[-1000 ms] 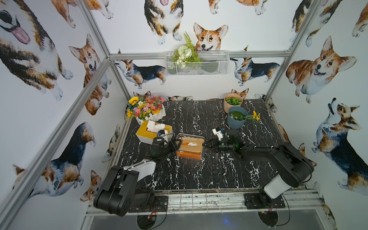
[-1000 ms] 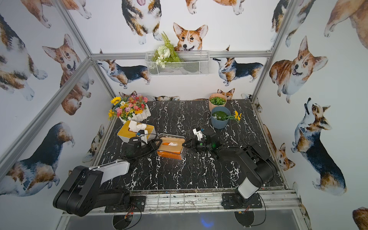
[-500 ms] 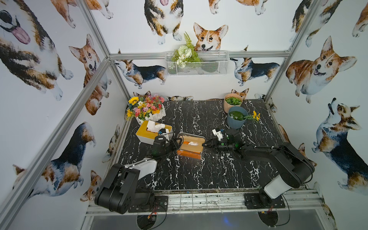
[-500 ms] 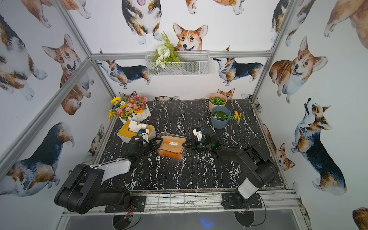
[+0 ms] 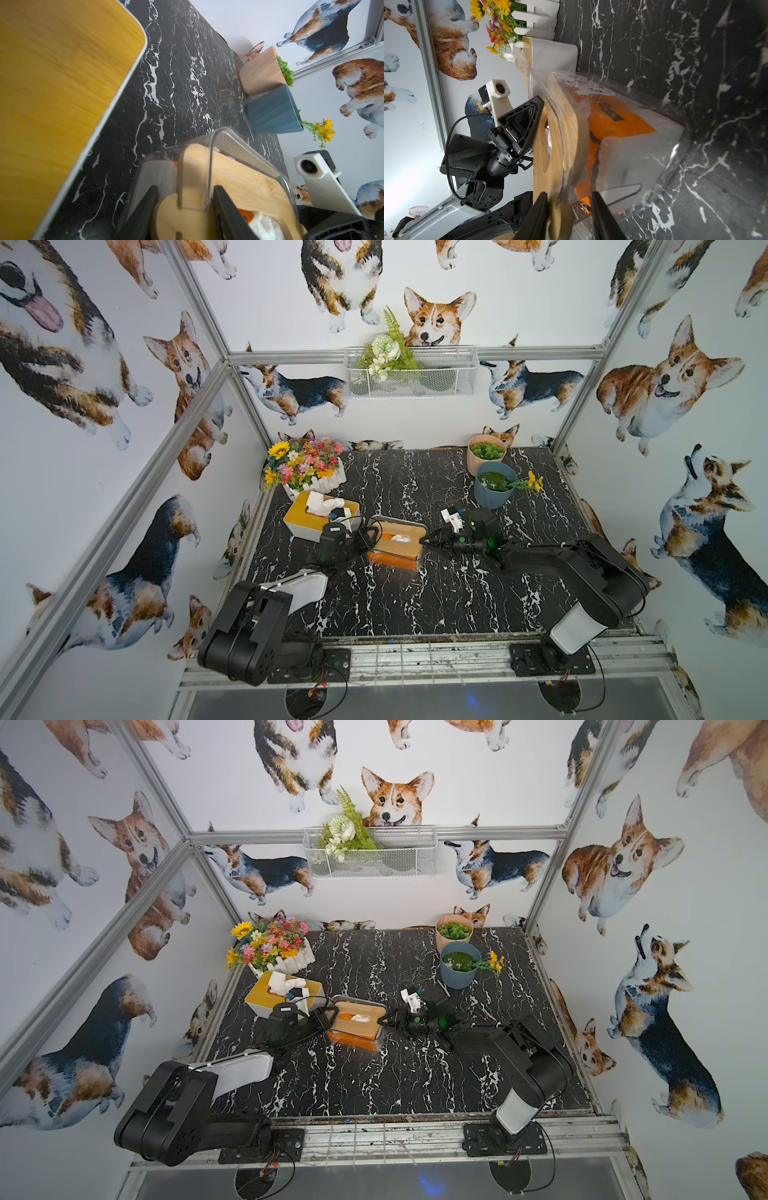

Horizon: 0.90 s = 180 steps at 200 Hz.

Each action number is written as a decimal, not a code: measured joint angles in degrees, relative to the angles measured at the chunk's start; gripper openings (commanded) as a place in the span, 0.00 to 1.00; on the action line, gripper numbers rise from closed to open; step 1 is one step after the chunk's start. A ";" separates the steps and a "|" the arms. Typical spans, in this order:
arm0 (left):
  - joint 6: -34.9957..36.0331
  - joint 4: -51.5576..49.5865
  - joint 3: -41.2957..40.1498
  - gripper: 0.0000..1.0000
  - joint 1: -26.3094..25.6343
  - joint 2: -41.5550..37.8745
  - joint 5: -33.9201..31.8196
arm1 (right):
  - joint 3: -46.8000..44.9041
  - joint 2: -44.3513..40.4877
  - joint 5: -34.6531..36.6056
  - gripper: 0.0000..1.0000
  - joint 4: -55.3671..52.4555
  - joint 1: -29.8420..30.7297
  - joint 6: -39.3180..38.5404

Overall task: Put the tissue paper into the tissue box
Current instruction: Close the box lid on the tissue box.

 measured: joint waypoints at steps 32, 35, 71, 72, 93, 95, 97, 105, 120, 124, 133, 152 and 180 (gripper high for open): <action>-0.31 1.31 -0.02 0.46 -0.11 0.63 -0.87 | 0.42 0.42 0.22 0.39 0.44 0.09 0.35; -0.31 1.33 -0.02 0.46 -0.11 0.63 -0.90 | 0.44 0.37 0.26 0.39 0.35 0.09 0.31; 0.39 0.76 0.33 0.46 -0.15 0.13 -0.92 | 1.16 -1.51 1.62 0.41 -3.91 0.20 -1.55; 0.46 0.63 0.35 0.46 -0.17 0.11 -0.90 | 1.16 -1.53 1.64 0.41 -3.98 0.20 -1.60; 1.16 -0.57 0.63 0.46 -0.81 -0.26 -0.90 | 1.05 -2.78 1.49 0.41 -6.43 -0.20 -2.91; 1.18 -0.66 0.66 0.46 -0.81 -0.28 -0.85 | 1.03 -2.89 1.42 0.41 -6.58 -0.28 -2.95; 1.22 -0.72 0.70 0.46 -0.85 -0.31 -0.81 | 0.98 -2.99 1.33 0.41 -6.82 -0.37 -3.04; 1.38 -1.09 0.79 0.46 -1.03 -0.39 -0.61 | 0.79 -3.39 0.92 0.41 -7.45 -0.70 -3.37; 1.75 -1.55 0.98 0.46 -1.22 -0.39 0.15 | 0.42 -4.22 -0.22 0.41 -8.76 -1.42 -4.15; 1.77 -1.64 0.98 0.46 -1.22 -0.39 0.44 | 0.33 -4.44 -0.48 0.42 -9.07 -1.57 -4.28; 1.92 -2.01 1.05 0.46 -1.29 -0.44 1.07 | 0.17 -4.94 -1.31 0.42 -9.99 -1.99 -4.68; 2.25 -2.93 1.29 0.46 -1.46 -0.44 2.78 | -0.24 -5.92 -2.58 0.43 -11.89 -2.95 -5.57; 2.62 -3.78 1.40 0.46 -1.77 -0.44 4.87 | -0.70 -7.21 -4.02 0.45 -14.49 -4.22 -6.56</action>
